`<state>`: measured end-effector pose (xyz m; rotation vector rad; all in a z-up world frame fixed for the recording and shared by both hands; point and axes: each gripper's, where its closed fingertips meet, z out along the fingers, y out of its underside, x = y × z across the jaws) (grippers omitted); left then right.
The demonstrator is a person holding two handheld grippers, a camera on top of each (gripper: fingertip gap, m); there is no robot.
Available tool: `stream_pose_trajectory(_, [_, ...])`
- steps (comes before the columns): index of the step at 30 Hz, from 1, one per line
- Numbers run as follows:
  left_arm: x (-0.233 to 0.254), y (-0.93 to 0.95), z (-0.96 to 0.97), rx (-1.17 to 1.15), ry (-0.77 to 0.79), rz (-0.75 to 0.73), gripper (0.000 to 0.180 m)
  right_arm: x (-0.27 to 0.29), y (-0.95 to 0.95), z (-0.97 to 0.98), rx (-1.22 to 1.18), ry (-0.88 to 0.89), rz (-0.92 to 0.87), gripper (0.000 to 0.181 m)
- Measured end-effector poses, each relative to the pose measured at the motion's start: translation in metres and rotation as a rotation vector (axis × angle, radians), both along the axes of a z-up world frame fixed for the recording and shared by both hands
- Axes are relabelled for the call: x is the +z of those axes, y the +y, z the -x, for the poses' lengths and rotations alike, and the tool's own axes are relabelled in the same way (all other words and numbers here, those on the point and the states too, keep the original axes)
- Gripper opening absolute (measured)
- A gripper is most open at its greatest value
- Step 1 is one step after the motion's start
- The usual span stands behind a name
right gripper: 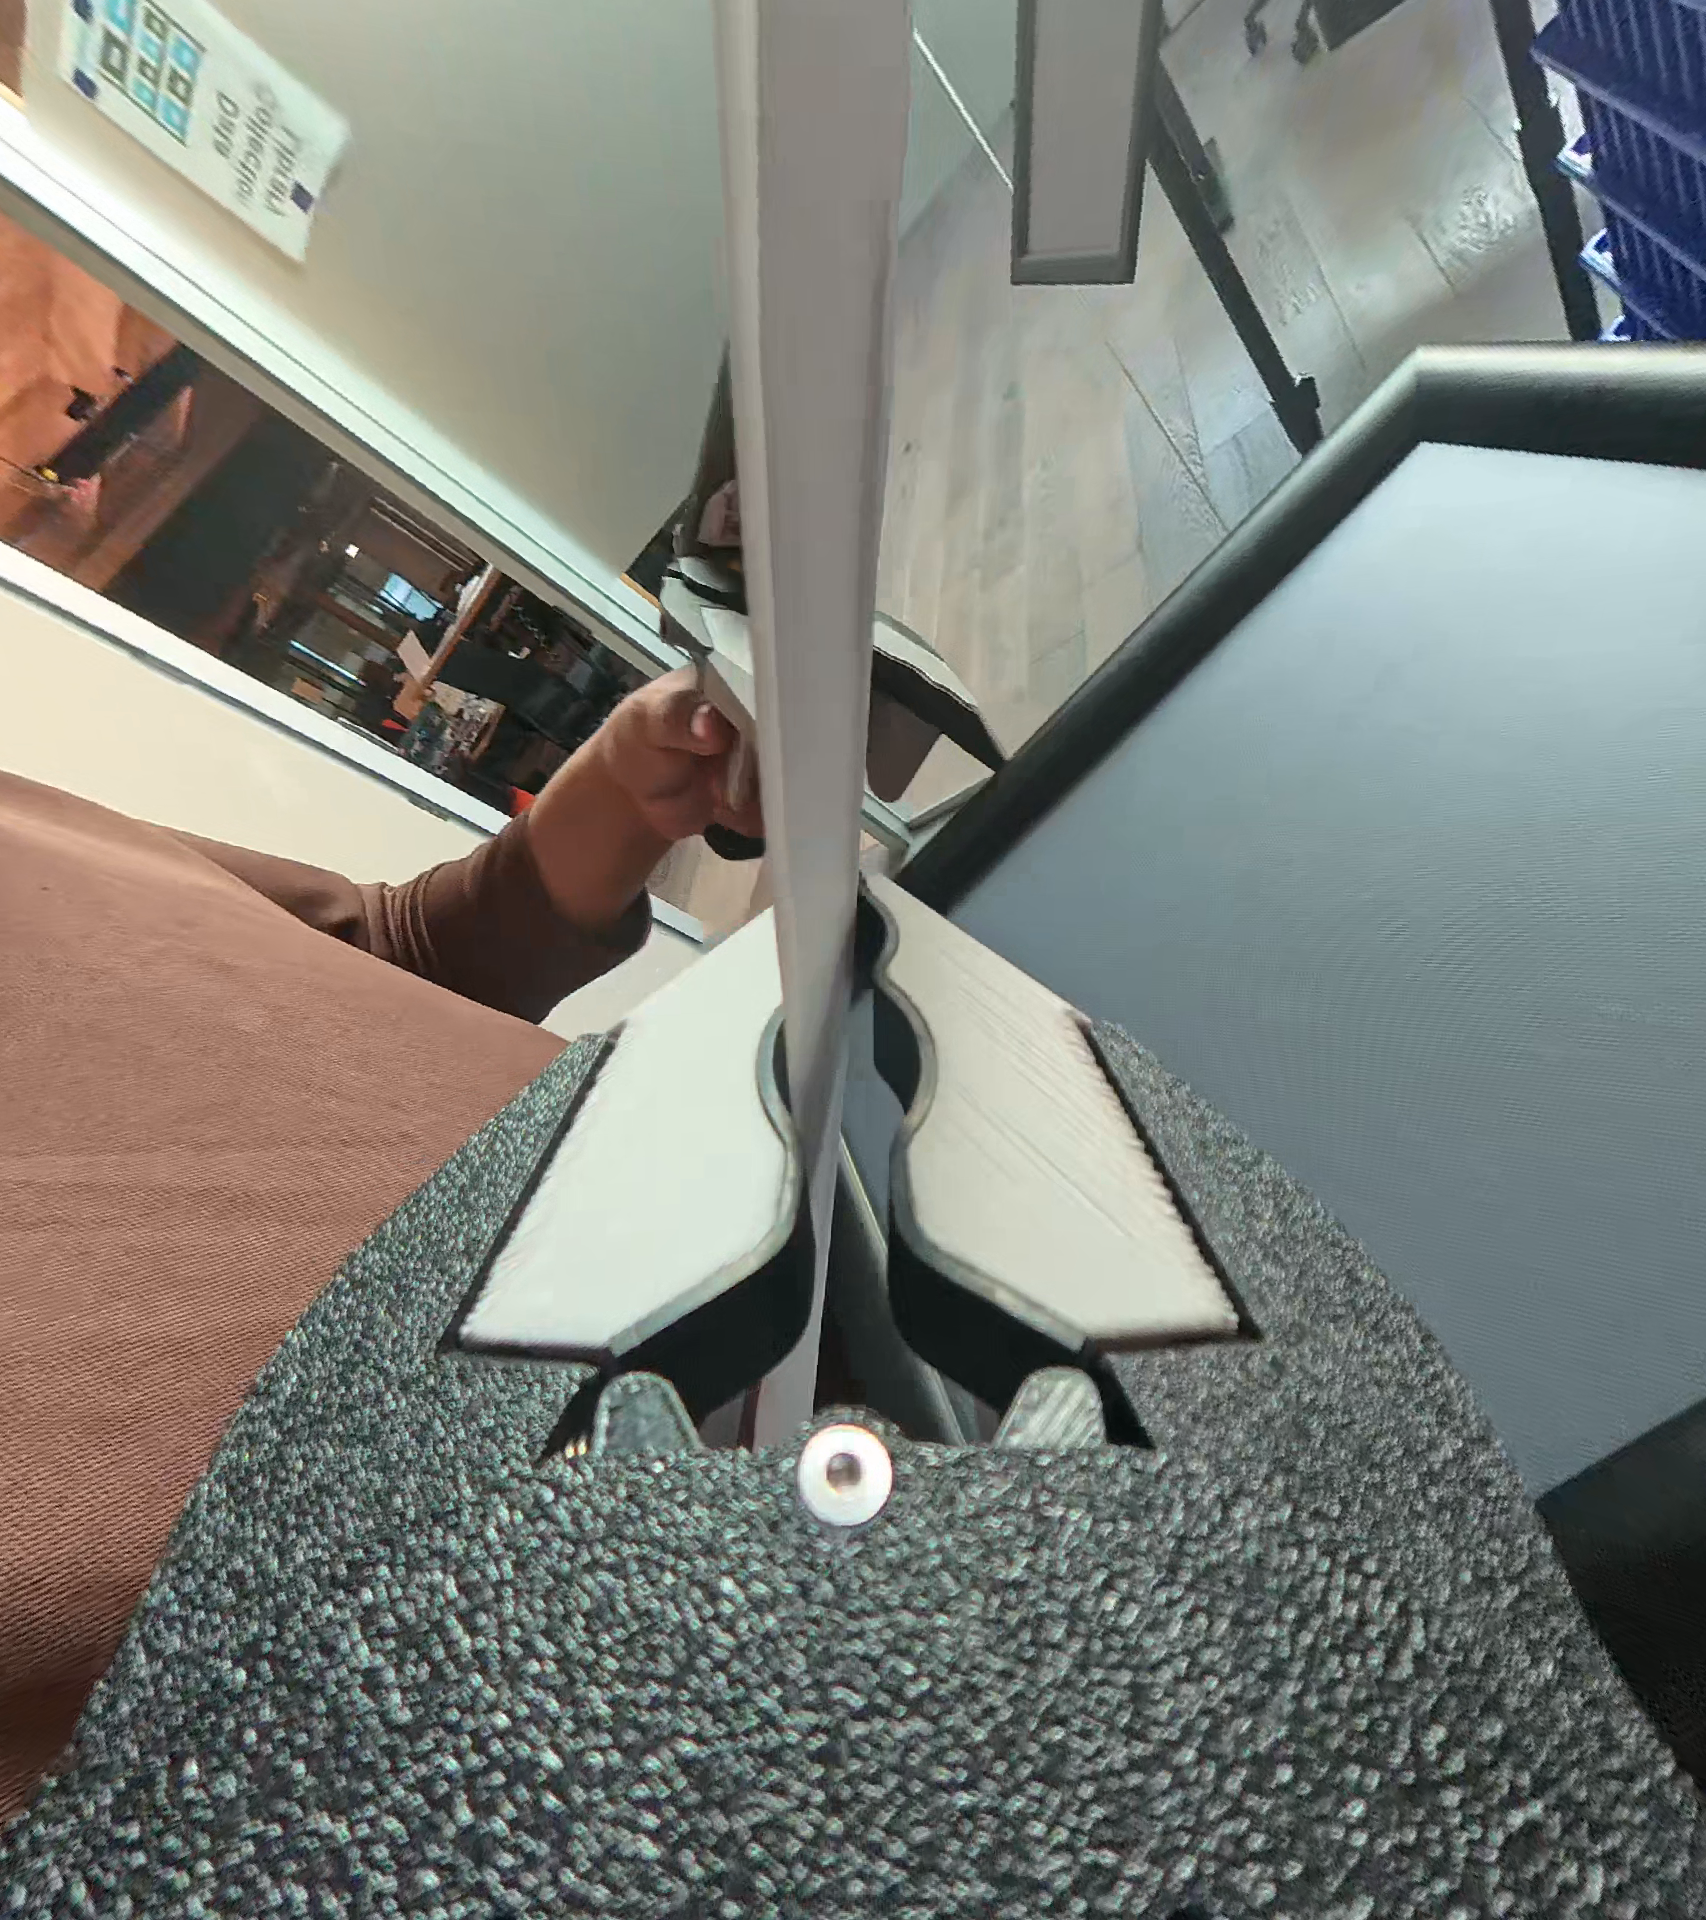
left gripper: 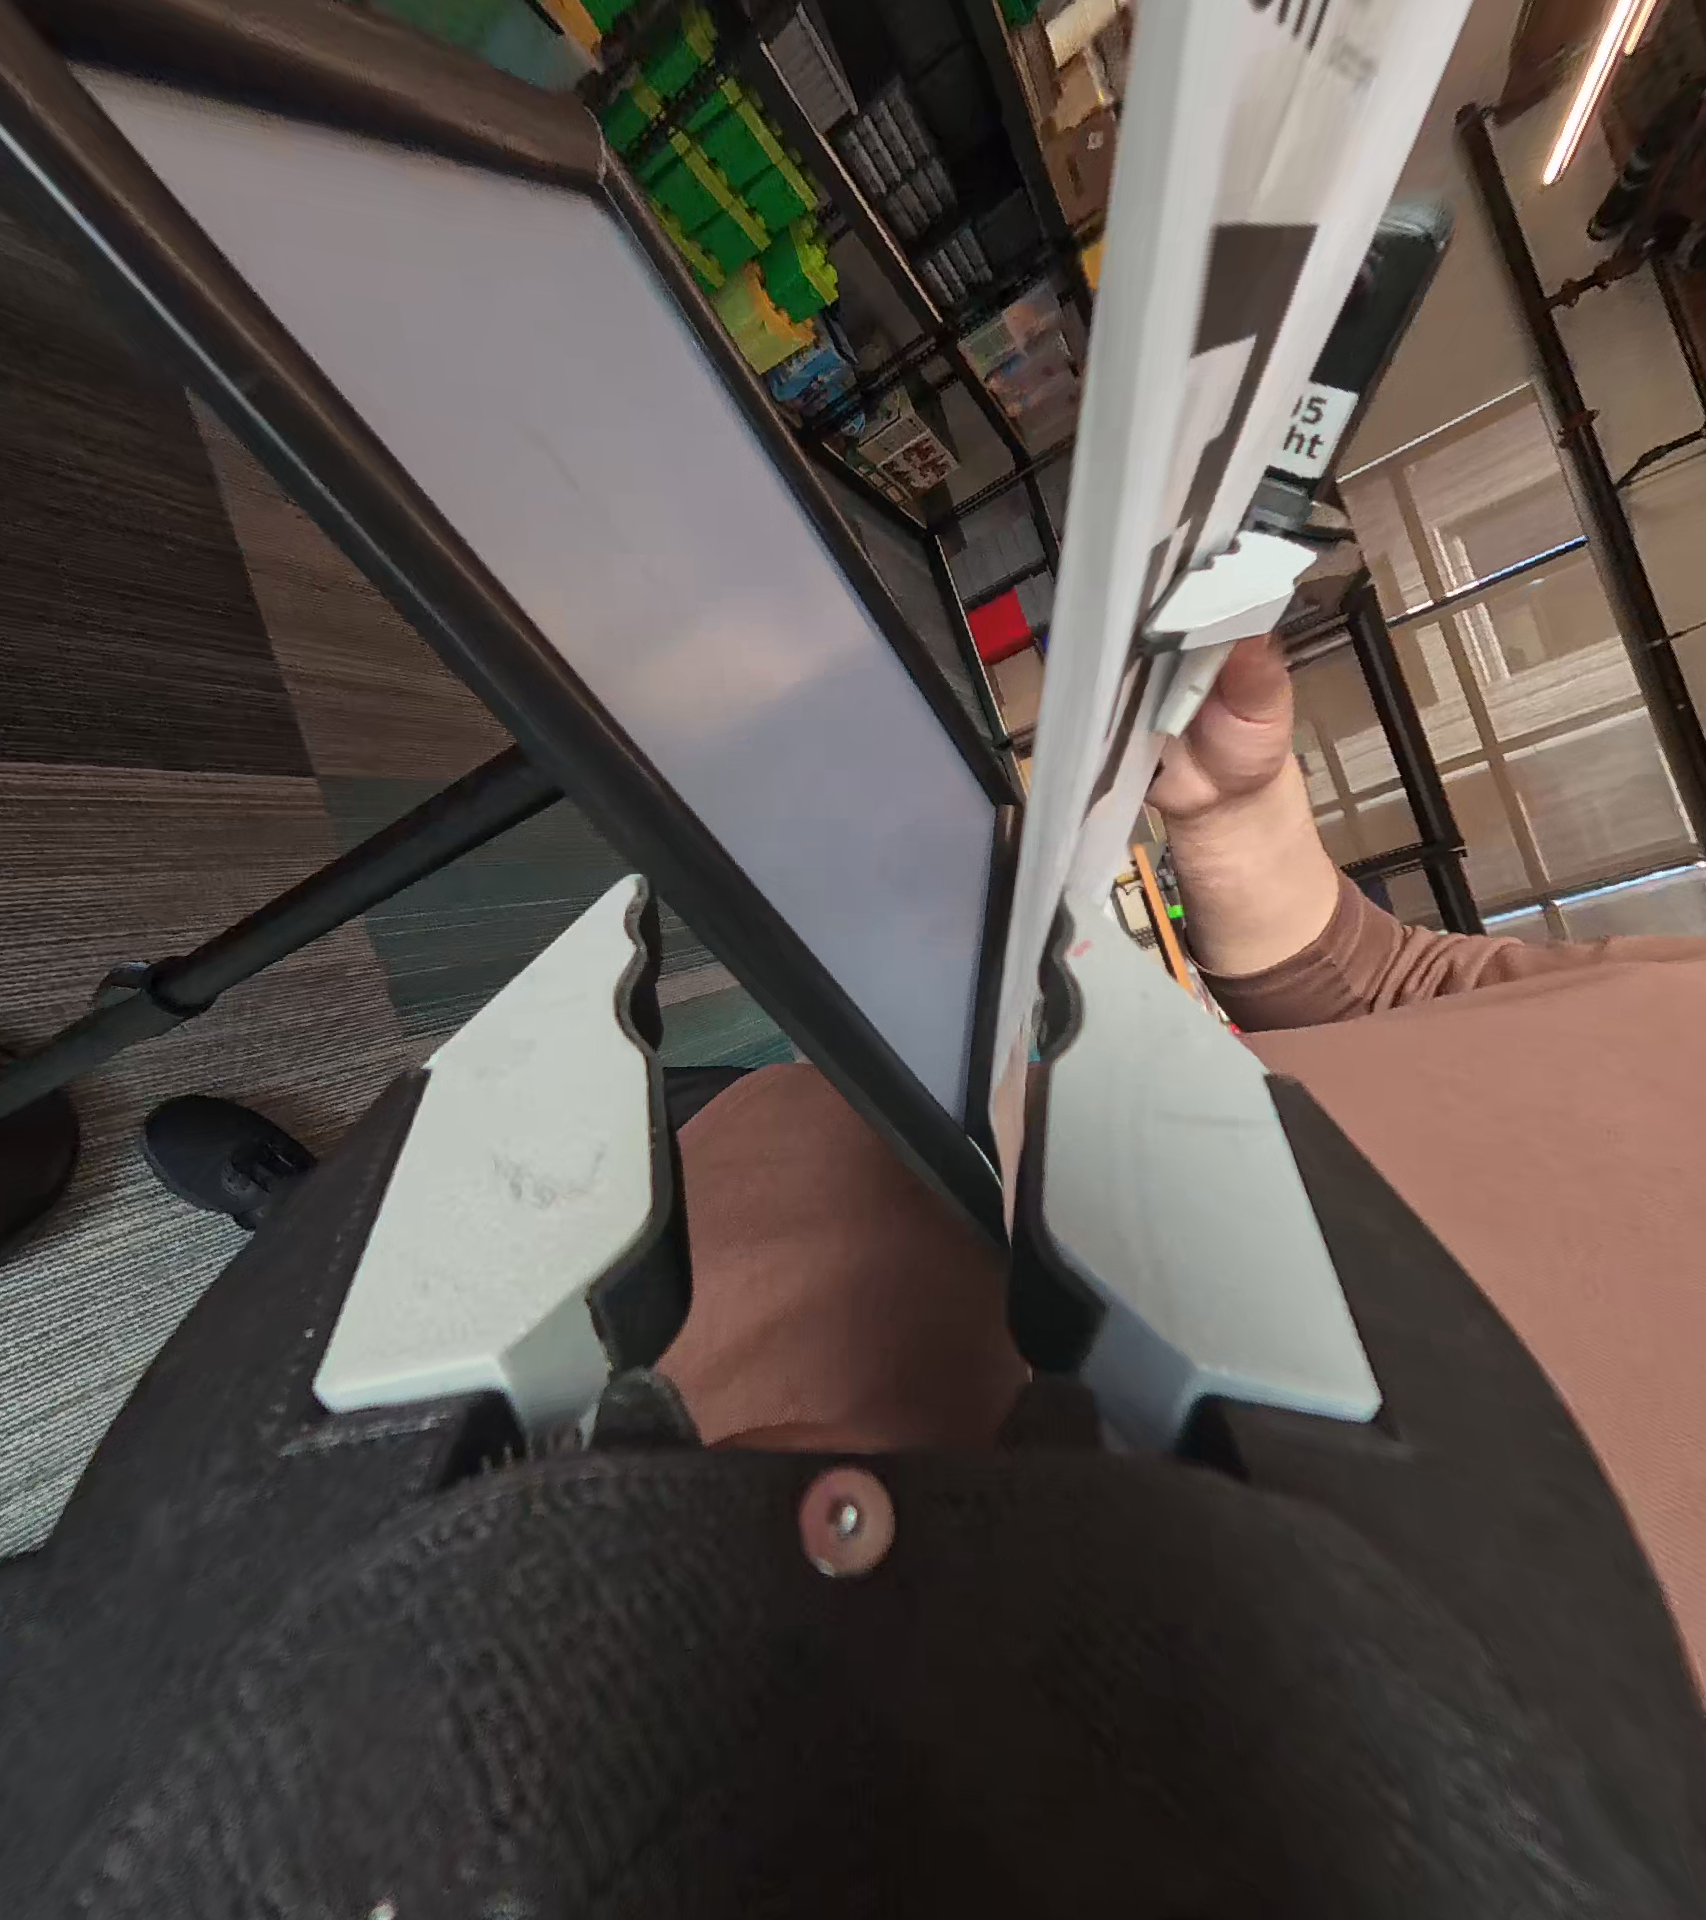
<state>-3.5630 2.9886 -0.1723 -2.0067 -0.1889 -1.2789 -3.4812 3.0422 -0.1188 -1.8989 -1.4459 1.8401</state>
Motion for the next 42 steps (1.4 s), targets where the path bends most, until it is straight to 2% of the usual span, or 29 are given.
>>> stream_pose_trajectory(1, [0.0,-0.003,0.007,0.027,0.008,0.006,0.075,-0.002,-0.002,0.0,0.005,-0.004,-0.03,0.0])
stream_pose_trajectory(2, [0.0,-0.007,0.013,0.045,0.011,0.003,0.07,-0.002,-0.004,0.001,0.013,0.0,-0.048,0.0])
stream_pose_trajectory(4, [0.009,-0.014,0.016,0.057,-0.028,-0.054,0.04,-0.001,-0.009,0.002,0.026,0.02,-0.049,0.0])
stream_pose_trajectory(6, [0.02,-0.018,0.01,0.025,-0.109,-0.079,0.035,-0.003,-0.013,0.004,0.031,0.019,-0.035,0.0])
stream_pose_trajectory(7, [0.03,-0.021,0.005,-0.003,-0.145,-0.118,0.011,-0.004,-0.015,0.006,0.036,0.02,-0.032,0.0])
stream_pose_trajectory(8, [0.037,-0.02,0.004,0.007,-0.148,-0.157,0.0,-0.004,-0.018,0.007,0.042,0.024,-0.03,0.0])
stream_pose_trajectory(13, [0.066,-0.016,0.01,0.064,-0.134,-0.268,0.0,0.023,-0.012,0.013,0.026,0.085,-0.104,0.0])
stream_pose_trajectory(14, [0.07,-0.014,0.012,0.069,-0.136,-0.281,0.003,0.035,-0.003,0.014,0.016,0.094,-0.124,0.0])
stream_pose_trajectory(15, [0.068,-0.011,0.016,0.096,-0.094,-0.277,0.016,0.049,0.011,0.015,-0.002,0.1,-0.156,0.0])
stream_pose_trajectory(18, [0.034,0.001,0.035,0.239,0.158,-0.149,0.046,0.1,0.09,0.021,-0.095,0.104,-0.297,0.0])
stream_pose_trajectory(20, [0.018,0.002,0.035,0.3,0.185,-0.067,0.066,0.146,0.174,0.032,-0.214,0.106,-0.445,0.001])
stream_pose_trajectory(25, [-0.026,0.005,0.021,0.445,0.208,0.118,0.069,0.311,0.41,0.085,-0.581,0.3,-0.824,0.0])
stream_pose_trajectory(28, [-0.046,0.005,0.012,0.547,0.199,0.218,0.066,0.364,0.523,0.134,-0.739,0.273,-1.108,0.0])
stream_pose_trajectory(31, [-0.058,-0.003,0.005,0.632,0.222,0.29,0.065,0.373,0.593,0.187,-0.781,0.169,-1.28,0.0])
stream_pose_trajectory(35, [-0.058,-0.009,-0.007,0.664,0.171,0.309,0.064,0.343,0.627,0.253,-0.679,0.021,-1.376,0.0])
stream_pose_trajectory(41, [-0.059,0.004,-0.02,0.632,0.089,0.296,0.055,0.247,0.638,0.308,-0.451,-0.291,-1.292,0.0])
stream_pose_trajectory(42, [-0.059,0.006,-0.022,0.625,0.099,0.296,0.053,0.234,0.633,0.311,-0.413,-0.318,-1.256,0.005])
